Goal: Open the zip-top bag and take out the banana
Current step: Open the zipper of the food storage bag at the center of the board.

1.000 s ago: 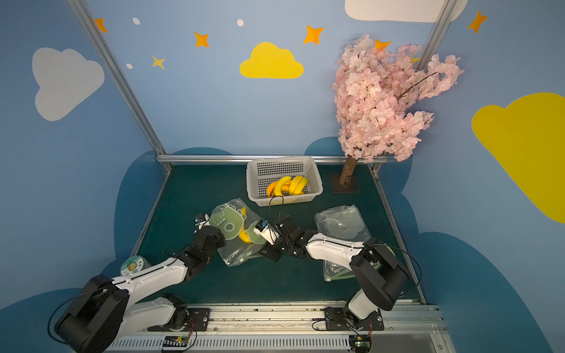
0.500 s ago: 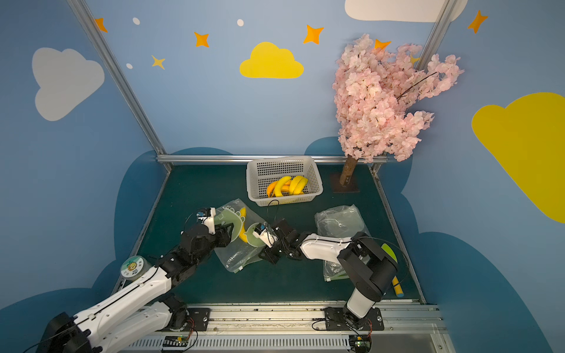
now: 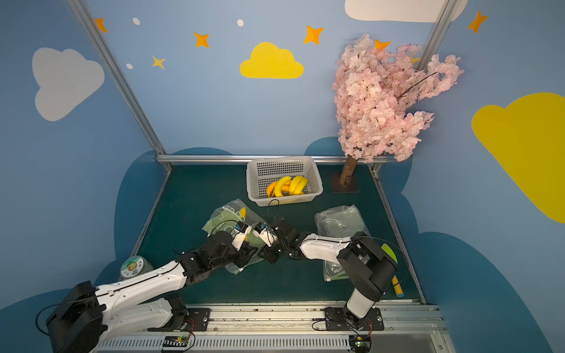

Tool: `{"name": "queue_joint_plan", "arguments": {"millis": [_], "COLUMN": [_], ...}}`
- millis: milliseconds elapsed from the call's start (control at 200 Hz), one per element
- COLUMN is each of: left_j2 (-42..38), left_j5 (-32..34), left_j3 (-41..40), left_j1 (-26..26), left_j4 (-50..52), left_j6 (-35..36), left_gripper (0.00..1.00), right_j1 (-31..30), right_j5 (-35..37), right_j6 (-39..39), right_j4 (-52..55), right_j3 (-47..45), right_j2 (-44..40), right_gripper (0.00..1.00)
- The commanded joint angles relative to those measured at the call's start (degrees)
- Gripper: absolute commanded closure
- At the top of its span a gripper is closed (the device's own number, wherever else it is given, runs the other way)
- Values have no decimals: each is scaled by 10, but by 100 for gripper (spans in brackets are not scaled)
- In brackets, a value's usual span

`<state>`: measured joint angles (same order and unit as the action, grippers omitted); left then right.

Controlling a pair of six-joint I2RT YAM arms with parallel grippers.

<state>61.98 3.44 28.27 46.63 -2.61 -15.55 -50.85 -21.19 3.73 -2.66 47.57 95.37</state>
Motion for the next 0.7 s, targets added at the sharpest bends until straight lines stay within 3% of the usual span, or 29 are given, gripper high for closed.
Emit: {"name": "queue_joint_plan", "arguments": {"millis": [0, 501, 696], "left_j2": [-26, 23, 56], "left_j5": [2, 77, 76], "left_j3": [11, 15, 23], "left_j1": [12, 58, 59], "left_j4": [39, 87, 75], "left_j6": [30, 33, 34], "left_gripper": [52, 57, 68], "right_j1": [-2, 0, 0], "right_j5": [8, 5, 6], "right_j6": [0, -11, -11], "right_j4": [11, 39, 37], "right_j3": [16, 31, 30], "right_j2": [12, 13, 9], "right_gripper": [72, 72, 72]}}
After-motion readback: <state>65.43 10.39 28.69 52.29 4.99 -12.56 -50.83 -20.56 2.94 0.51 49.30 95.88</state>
